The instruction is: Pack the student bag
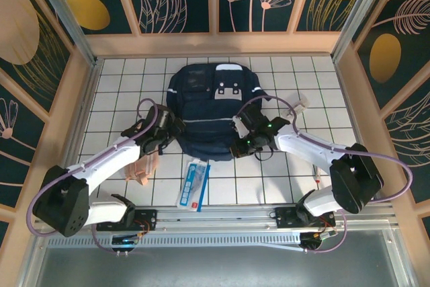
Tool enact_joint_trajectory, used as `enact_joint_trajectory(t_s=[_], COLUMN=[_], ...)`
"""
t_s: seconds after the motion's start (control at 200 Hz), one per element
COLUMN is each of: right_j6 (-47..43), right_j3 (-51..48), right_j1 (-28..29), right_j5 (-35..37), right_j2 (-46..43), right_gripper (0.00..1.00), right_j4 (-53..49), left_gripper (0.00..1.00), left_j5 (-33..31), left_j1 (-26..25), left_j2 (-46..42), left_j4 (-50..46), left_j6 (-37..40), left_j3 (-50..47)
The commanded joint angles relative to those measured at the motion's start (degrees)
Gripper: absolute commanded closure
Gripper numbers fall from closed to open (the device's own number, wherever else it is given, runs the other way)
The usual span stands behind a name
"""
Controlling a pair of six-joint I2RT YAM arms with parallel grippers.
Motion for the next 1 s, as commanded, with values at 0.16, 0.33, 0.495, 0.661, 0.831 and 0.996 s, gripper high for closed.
enact_joint_trajectory(t_s=[0.16,0.33,0.495,0.661,0.831,0.996], right_j6=[-3.3,-5.2,-6.1,-4.5,-2.3,-0.6], right_j3=[0.1,1.9,2.6,2.0,0.7,-0.1], right_j1=[1.1,3.8,4.7,4.7,3.4,-2.4], right_j5=[-13.1,-15.3,-14.8,-6.1,6.0,7.8], right_j2=[-0.6,-0.1,0.2,0.2,0.0,2.9], right_gripper=[1.00,1.00,1.00,1.00,1.00,1.00], right_j4=[3.9,6.0,6.1,4.1,0.6,-1.0], left_gripper=[0.41,0.41,0.45,0.87,1.00,1.00], left_j5=[-0.4,-2.3,-4.1,-8.5,-15.3,-15.8], left_j1=[-11.7,-18.3,-21.4,-21.6,-21.5,-19.5], left_j2=[-7.3,-1.7,5.9,7.2,2.4,-3.5], left_j4=[-4.6,-4.0,-0.4,-1.6,-6.7,-7.4], left_j6=[-11.9,-17.2,-22.1,-22.3,-16.5,-13.4], left_j3=[-3.5,0.8,3.3,4.4,5.3,2.0])
